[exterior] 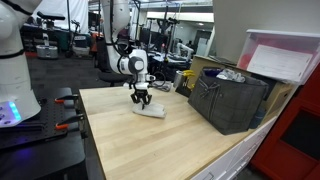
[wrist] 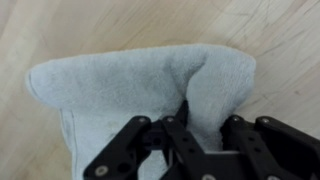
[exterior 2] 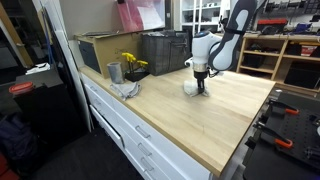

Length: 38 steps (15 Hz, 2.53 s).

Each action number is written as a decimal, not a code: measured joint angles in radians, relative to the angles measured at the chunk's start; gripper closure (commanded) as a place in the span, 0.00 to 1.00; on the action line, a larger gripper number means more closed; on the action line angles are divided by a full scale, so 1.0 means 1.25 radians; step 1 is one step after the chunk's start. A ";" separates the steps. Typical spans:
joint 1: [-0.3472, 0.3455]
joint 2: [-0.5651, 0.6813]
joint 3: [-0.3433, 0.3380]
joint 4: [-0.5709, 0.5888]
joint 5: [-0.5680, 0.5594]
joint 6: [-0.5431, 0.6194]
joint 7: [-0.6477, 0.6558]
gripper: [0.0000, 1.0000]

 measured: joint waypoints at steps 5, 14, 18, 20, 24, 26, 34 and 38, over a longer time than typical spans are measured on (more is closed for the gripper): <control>-0.099 -0.014 0.122 -0.028 0.001 0.063 -0.186 0.95; -0.314 -0.037 0.216 -0.075 0.006 0.055 -0.529 0.50; -0.346 -0.071 0.239 -0.096 0.078 0.036 -0.532 0.19; -0.366 -0.105 0.270 -0.112 0.151 -0.007 -0.533 0.06; -0.383 -0.201 0.318 -0.134 0.344 -0.130 -0.547 0.00; -0.352 -0.245 0.299 -0.132 0.402 -0.198 -0.531 0.00; -0.133 -0.220 0.136 -0.043 0.267 -0.259 -0.151 0.00; -0.088 -0.109 0.119 0.060 0.242 -0.260 -0.040 0.00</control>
